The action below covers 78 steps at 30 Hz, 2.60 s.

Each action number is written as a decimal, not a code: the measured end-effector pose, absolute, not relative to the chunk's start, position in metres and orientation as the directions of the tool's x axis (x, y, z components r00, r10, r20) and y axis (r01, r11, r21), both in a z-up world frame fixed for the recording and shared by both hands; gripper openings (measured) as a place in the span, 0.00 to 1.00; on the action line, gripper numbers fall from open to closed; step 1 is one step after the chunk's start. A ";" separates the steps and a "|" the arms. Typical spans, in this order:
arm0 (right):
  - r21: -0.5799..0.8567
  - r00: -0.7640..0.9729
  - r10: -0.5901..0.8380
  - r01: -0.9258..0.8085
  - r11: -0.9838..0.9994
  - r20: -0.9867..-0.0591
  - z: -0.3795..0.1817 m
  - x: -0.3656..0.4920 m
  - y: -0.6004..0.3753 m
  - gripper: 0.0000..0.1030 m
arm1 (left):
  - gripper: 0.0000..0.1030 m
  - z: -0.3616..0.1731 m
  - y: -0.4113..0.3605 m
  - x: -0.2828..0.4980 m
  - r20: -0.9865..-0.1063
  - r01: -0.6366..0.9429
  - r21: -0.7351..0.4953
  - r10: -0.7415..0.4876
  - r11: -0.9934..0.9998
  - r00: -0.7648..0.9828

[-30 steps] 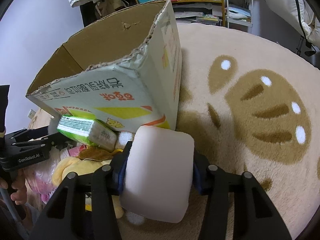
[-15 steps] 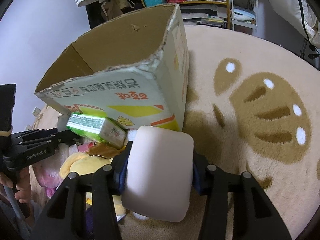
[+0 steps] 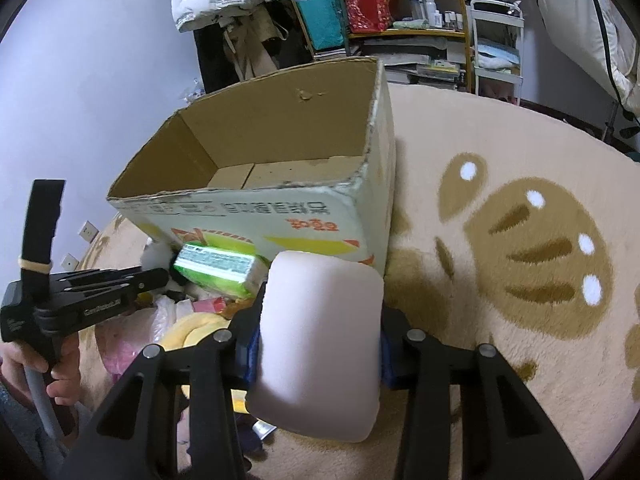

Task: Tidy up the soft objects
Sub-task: 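Close the right tool on the pink pillow while the left tool grasps the white pompom, then lift and carry the pillow and pompom with both tools over the cardboard box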

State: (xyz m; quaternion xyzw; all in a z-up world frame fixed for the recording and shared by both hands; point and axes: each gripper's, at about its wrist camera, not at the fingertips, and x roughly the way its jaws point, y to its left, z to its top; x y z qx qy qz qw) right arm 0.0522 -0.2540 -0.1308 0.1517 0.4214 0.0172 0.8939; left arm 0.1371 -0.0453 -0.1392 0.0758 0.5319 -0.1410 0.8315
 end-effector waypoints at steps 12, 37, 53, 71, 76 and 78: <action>0.300 0.666 0.166 0.091 0.949 -0.727 -0.126 0.047 -0.255 0.45 | 0.01 -0.130 -0.030 0.136 -0.895 0.273 -0.075 -0.185 0.959 0.405; 0.287 0.808 0.141 0.036 0.957 -0.572 -0.079 0.021 -0.250 0.44 | 0.01 -0.054 -0.014 0.089 -0.782 0.266 -0.050 -0.203 0.963 0.589; 0.227 0.899 0.118 -0.021 0.974 -0.422 -0.022 0.007 -0.238 0.44 | 0.01 0.023 -0.022 0.066 -0.609 0.290 -0.004 -0.232 0.957 0.759; 0.130 0.914 0.079 -0.029 0.991 -0.398 -0.009 0.054 -0.233 0.44 | 0.01 0.051 -0.057 0.095 -0.521 0.326 0.068 -0.245 0.943 0.817; 0.125 0.913 0.074 -0.025 0.992 -0.400 -0.011 0.073 -0.239 0.45 | 0.01 0.047 -0.062 0.105 -0.510 0.333 0.051 -0.262 0.942 0.819; 0.130 0.912 0.079 -0.028 0.991 -0.403 -0.012 0.078 -0.242 0.45 | 0.01 0.045 -0.063 0.109 -0.508 0.339 0.036 -0.275 0.940 0.816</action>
